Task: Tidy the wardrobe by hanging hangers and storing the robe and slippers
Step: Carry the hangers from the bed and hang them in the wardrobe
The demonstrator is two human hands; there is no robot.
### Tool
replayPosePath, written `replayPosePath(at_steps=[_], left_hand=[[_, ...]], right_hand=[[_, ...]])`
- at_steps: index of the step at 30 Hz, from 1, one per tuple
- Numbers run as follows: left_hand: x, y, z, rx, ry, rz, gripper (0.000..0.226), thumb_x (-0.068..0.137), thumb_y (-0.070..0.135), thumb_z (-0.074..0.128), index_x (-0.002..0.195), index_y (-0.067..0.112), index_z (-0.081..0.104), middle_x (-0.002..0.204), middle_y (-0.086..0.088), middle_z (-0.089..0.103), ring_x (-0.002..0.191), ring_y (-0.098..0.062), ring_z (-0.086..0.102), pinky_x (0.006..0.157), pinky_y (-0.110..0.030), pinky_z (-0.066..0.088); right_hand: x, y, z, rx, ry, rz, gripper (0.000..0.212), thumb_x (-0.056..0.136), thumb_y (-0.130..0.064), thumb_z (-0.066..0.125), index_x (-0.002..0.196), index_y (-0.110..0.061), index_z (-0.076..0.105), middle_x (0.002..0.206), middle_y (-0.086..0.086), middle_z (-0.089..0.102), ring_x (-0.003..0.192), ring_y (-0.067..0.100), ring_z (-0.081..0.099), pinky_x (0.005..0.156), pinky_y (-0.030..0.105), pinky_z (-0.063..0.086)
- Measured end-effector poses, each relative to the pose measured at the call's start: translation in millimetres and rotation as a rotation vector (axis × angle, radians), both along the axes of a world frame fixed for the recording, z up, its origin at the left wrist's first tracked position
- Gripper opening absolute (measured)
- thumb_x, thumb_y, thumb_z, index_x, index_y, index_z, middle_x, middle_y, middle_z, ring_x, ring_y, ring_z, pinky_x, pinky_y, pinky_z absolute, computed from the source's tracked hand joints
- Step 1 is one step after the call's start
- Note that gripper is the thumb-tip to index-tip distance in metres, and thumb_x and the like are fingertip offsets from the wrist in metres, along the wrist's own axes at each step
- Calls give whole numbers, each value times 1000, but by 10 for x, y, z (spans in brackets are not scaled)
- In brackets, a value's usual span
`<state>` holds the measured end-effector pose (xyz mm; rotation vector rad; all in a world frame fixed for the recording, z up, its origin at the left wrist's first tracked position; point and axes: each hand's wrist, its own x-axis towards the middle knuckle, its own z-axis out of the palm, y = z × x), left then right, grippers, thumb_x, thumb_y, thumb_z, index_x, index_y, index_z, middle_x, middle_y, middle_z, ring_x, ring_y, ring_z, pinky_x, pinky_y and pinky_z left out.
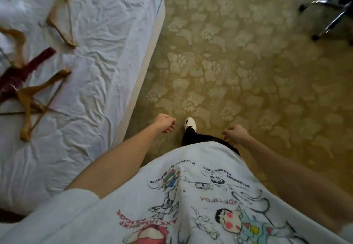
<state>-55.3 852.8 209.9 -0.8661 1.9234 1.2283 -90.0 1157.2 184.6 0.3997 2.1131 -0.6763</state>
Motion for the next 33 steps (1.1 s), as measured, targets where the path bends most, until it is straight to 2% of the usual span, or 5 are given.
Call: replayPosePath(at_steps=[6, 14, 18, 24, 33], left_hand=[[-996, -517, 125, -75, 28, 82, 23, 100, 22, 58, 88, 7, 71, 76, -6, 68, 62, -16, 60, 58, -26, 50], [-1344, -1365, -109, -66, -101, 408, 22, 101, 23, 55, 93, 7, 69, 87, -11, 70, 77, -22, 65, 73, -32, 55], [-1572, -1876, -315, -32, -150, 606, 24, 100, 23, 56, 88, 7, 68, 81, -10, 69, 69, -20, 63, 64, -28, 52], [-2460, -2803, -379, -30, -152, 859, 20, 91, 17, 60, 77, 5, 67, 76, -11, 70, 62, -21, 63, 58, -28, 50], [-4082, -3887, 2, 36, -11, 937, 18, 87, 14, 57, 79, 4, 70, 72, -10, 67, 58, -20, 58, 54, -26, 48]], right_hand=[[-1404, -902, 206, -92, 8, 198, 22, 100, -24, 56, 100, -6, 70, 87, 5, 71, 68, 14, 65, 58, 24, 53], [-2718, -2494, 248, -216, -14, 526, 23, 96, -24, 58, 101, -6, 72, 90, 9, 74, 68, 15, 66, 55, 23, 53], [-3403, -3195, 121, -180, -29, 669, 23, 96, -21, 58, 99, -3, 72, 92, 12, 75, 71, 19, 67, 68, 32, 59], [-4584, -3996, 98, -58, -34, 822, 20, 99, -19, 57, 104, -5, 70, 84, 4, 71, 69, 17, 65, 60, 25, 55], [-6298, -4841, -20, 62, -19, 807, 17, 96, -14, 62, 101, 0, 71, 71, 8, 68, 60, 22, 62, 59, 30, 53]])
